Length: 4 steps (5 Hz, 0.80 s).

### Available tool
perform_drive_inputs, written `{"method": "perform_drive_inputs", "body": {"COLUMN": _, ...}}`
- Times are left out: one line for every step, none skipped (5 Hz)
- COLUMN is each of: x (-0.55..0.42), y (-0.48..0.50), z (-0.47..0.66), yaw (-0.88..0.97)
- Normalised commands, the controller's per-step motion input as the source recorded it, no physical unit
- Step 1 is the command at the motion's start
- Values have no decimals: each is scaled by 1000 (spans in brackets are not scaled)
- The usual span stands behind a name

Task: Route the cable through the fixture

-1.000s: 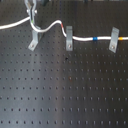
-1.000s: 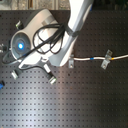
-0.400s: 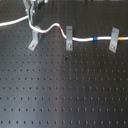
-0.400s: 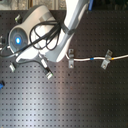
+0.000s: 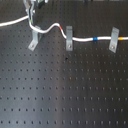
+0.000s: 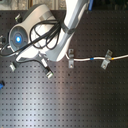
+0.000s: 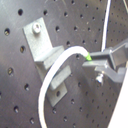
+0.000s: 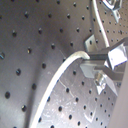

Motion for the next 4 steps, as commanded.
{"method": "perform_drive_inputs", "body": {"x": 11, "y": -63, "z": 437, "yaw": 60}}
{"method": "perform_drive_inputs", "body": {"x": -1, "y": -42, "z": 249, "yaw": 97}}
{"method": "perform_drive_inputs", "body": {"x": -10, "y": -57, "z": 5, "yaw": 163}}
{"method": "perform_drive_inputs", "body": {"x": -31, "y": -134, "z": -104, "yaw": 149}}
